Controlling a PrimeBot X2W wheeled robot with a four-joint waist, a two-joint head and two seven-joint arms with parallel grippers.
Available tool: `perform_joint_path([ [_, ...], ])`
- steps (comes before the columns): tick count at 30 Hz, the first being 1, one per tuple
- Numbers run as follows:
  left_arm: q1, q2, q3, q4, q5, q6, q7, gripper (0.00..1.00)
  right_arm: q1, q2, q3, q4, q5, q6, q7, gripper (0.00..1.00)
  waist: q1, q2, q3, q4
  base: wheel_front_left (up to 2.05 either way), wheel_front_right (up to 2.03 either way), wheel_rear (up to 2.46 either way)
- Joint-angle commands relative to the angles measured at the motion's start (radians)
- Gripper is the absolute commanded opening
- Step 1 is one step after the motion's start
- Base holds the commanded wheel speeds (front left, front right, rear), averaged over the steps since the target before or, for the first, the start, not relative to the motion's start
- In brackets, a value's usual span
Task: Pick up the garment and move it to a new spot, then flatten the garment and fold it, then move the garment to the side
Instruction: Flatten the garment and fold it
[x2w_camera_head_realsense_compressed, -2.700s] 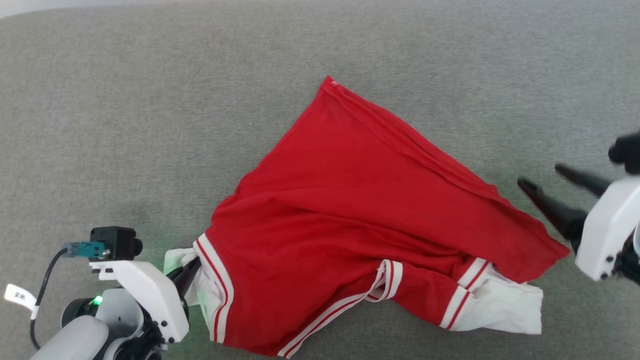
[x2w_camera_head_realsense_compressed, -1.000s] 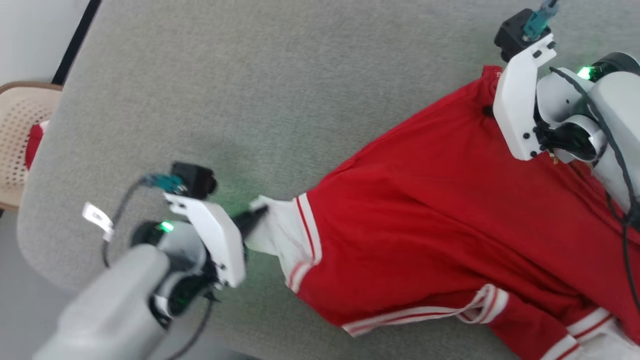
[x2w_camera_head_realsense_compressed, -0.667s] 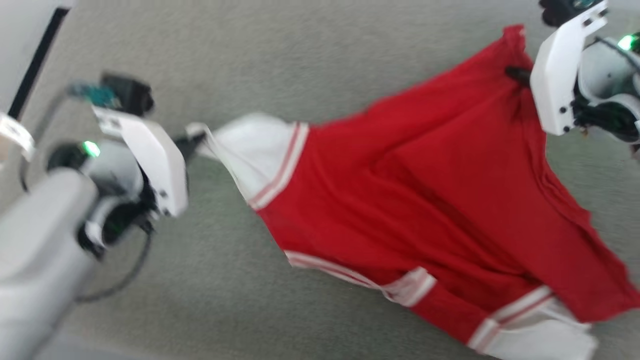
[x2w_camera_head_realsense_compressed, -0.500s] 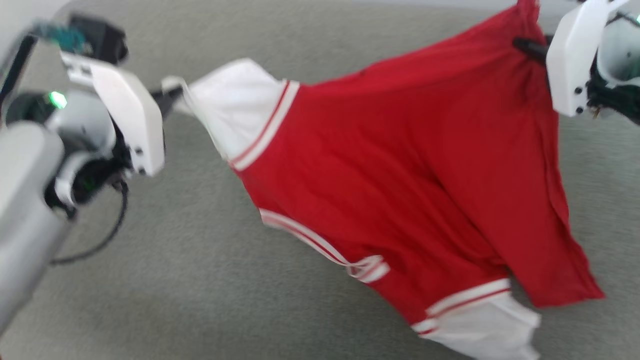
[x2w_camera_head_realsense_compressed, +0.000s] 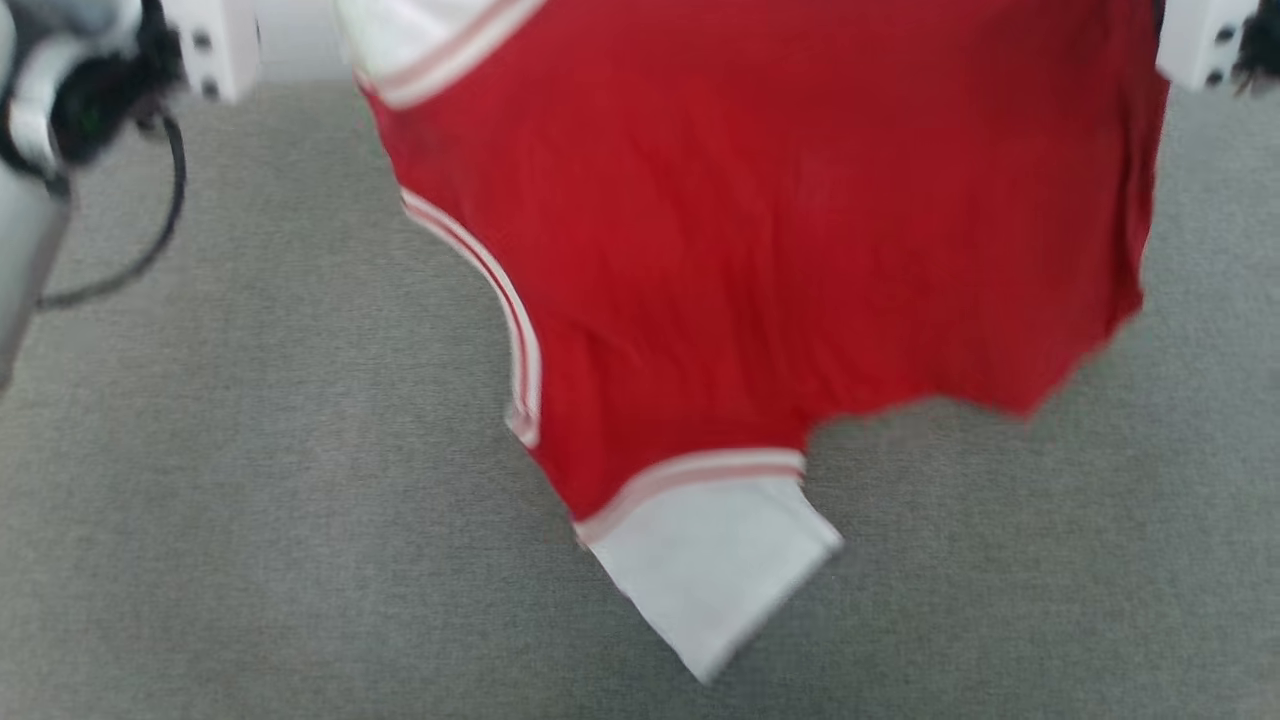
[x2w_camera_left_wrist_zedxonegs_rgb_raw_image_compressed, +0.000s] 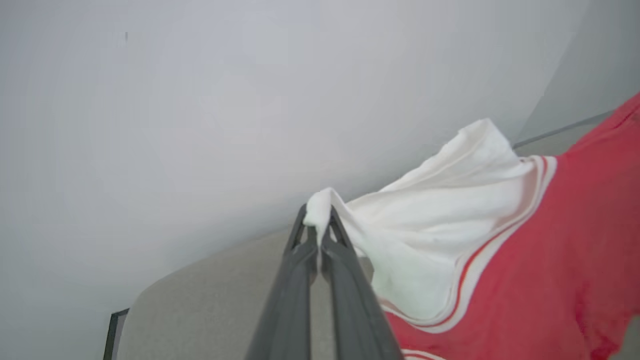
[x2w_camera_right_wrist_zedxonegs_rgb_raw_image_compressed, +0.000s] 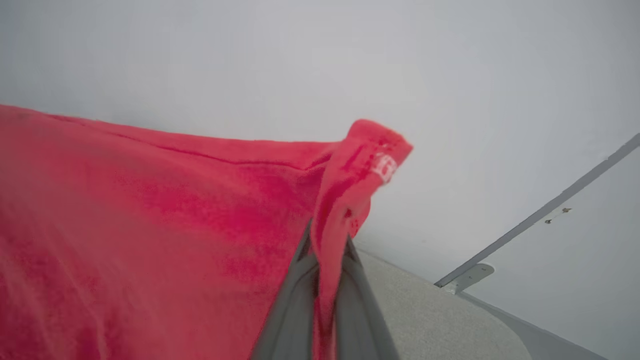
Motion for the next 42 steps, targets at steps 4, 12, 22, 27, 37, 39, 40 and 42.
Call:
perform_joint_path([
  [4,-0.130,-0.058,0.011,0.120,0.065,-0.013,-0.121,0.00,-0.067,0.060,-0.029,0.102,-0.076,-0.002,-0.066,0.00,0.0000,0.0000,0.033,-0.017,0.00,0.00,0.00],
  [12,-0.362,-0.154,0.031,0.340,0.205,-0.002,-0.502,0.00,-0.223,0.178,-0.111,0.368,-0.291,-0.002,-0.377,0.00,0.0000,0.0000,0.101,-0.029,0.00,0.00,0.00],
  [22,-0.466,-0.209,0.034,0.467,0.305,-0.066,-0.813,0.00,-0.302,0.290,-0.204,0.594,-0.474,-0.002,-0.648,0.00,0.0000,0.0000,0.147,-0.012,0.00,0.00,0.00],
  [27,-0.324,-0.204,-0.004,0.477,0.324,-0.133,-0.815,0.00,-0.189,0.333,-0.174,0.617,-0.476,-0.002,-0.590,0.00,0.0000,0.0000,0.138,0.006,0.00,0.00,0.00],
  [37,0.039,-0.110,-0.211,0.317,0.072,-0.154,-0.534,0.00,0.090,0.309,-0.073,0.466,-0.301,-0.002,-0.428,0.00,0.0000,0.0000,0.090,0.027,0.00,0.00,0.00],
  [39,0.116,-0.070,-0.227,0.235,-0.015,-0.154,-0.463,0.00,0.145,0.290,-0.045,0.411,-0.256,-0.002,-0.392,0.00,0.0000,0.0000,0.084,0.026,0.00,0.00,0.00],
  [40,0.152,-0.044,-0.237,0.196,-0.046,-0.154,-0.433,0.00,0.171,0.274,-0.034,0.385,-0.234,-0.002,-0.376,0.00,0.0000,0.0000,0.079,0.026,0.00,0.00,0.00],
  [42,0.224,0.002,-0.231,0.130,-0.116,-0.154,-0.380,0.00,0.221,0.238,-0.017,0.330,-0.186,-0.002,-0.340,0.00,0.0000,0.0000,0.072,0.028,0.00,0.00,0.00],
])
